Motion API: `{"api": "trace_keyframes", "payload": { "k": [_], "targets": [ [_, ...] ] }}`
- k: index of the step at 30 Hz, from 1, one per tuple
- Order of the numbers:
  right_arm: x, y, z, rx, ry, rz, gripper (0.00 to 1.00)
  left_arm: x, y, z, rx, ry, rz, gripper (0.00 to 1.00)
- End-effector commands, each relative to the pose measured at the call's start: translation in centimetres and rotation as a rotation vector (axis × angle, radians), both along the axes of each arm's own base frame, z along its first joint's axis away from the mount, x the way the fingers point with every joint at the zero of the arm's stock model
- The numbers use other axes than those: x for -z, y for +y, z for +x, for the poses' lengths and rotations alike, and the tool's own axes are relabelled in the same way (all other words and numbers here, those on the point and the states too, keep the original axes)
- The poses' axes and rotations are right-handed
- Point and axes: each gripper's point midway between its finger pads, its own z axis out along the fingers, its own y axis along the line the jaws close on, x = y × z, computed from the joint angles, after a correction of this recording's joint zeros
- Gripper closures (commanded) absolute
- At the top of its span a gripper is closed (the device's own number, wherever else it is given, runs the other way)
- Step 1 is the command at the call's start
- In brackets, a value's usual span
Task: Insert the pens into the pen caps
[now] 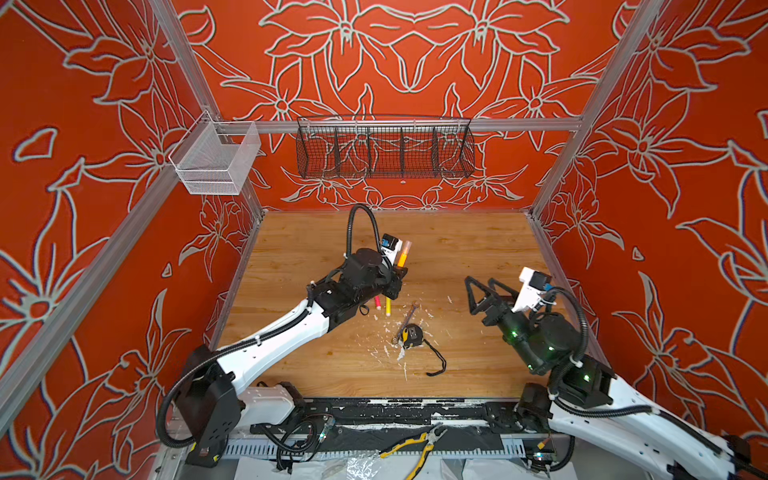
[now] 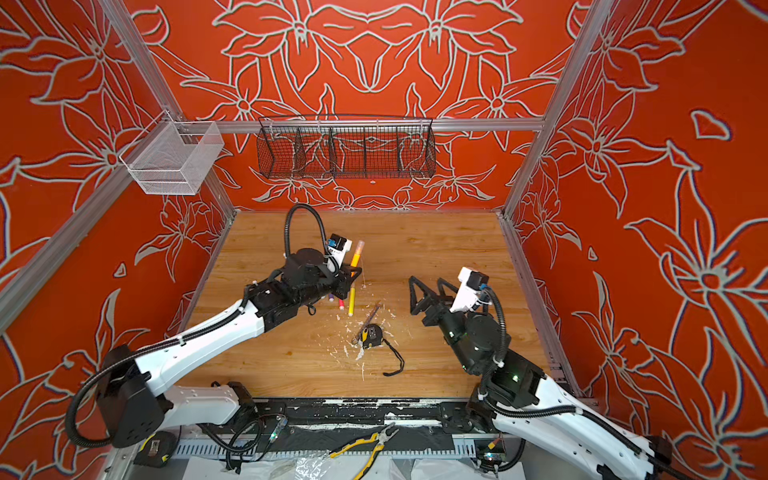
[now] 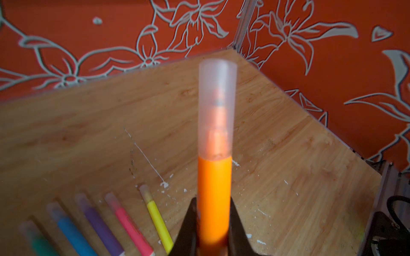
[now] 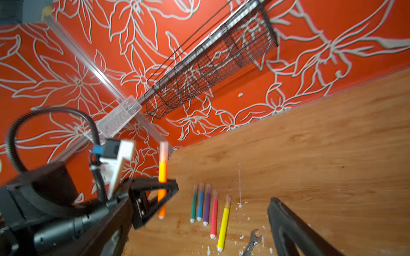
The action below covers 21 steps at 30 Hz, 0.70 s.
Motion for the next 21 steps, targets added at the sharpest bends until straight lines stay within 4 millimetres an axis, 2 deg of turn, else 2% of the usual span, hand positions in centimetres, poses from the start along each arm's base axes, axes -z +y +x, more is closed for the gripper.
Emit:
{"api": "trace_keyframes", "payload": {
  "k": [1,4,7,10,16,21],
  "targets": [
    [1.6,-3.3,0.0,0.144,0.018,-0.102,0.02,3.5,-0.7,1.2,-0.108,0.122,-0.027,1.0],
    [2.0,-4.1,-0.4,0.153,0.012,-0.104,0.02,7.2,-1.6,2.1,-0.147,0.223,0.027,1.0],
    [2.3,-4.6,-0.8,0.153,0.011,-0.106,0.03,9.9,-2.2,2.9,-0.187,0.295,0.079,1.0],
    [2.8,-4.4,-0.8,0.141,0.019,-0.111,0.03,11.9,-2.1,3.2,-0.239,0.341,0.131,1.0],
    [3.6,-3.6,-0.4,0.127,0.041,-0.131,0.03,15.8,-0.8,2.5,-0.358,0.397,0.208,1.0],
    [3.5,-2.9,-0.2,0.109,0.047,-0.136,0.02,17.1,-0.2,2.0,-0.391,0.418,0.216,1.0]
  ]
}}
